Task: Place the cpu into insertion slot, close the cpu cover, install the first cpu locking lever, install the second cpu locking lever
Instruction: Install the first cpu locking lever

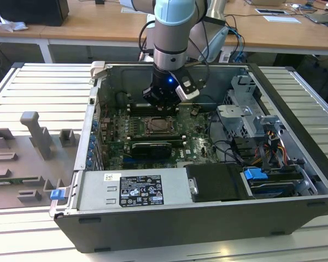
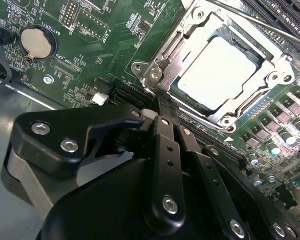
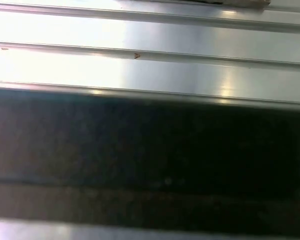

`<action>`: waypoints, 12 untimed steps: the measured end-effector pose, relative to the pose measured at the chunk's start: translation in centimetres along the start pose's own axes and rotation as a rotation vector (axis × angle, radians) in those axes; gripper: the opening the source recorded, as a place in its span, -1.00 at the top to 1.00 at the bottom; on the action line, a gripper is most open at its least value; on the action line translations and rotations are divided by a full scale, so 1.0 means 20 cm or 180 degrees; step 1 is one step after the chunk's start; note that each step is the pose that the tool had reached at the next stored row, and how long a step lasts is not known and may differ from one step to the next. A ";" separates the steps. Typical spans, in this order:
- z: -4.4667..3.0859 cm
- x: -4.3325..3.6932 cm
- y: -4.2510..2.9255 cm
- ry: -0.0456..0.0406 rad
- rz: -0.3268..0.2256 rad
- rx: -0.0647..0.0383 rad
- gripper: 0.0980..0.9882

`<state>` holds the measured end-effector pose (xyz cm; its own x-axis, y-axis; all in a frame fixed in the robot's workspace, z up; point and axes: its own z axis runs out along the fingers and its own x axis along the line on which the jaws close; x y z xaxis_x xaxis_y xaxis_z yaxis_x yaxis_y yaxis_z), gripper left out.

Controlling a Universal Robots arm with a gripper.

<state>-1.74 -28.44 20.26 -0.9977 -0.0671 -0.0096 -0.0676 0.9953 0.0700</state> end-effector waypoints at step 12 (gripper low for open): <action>-0.057 0.001 -0.021 0.0000 0.0000 0.0000 0.98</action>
<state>-1.74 -28.93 21.38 -0.9977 -0.0671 -0.0095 -0.0676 0.9952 0.0700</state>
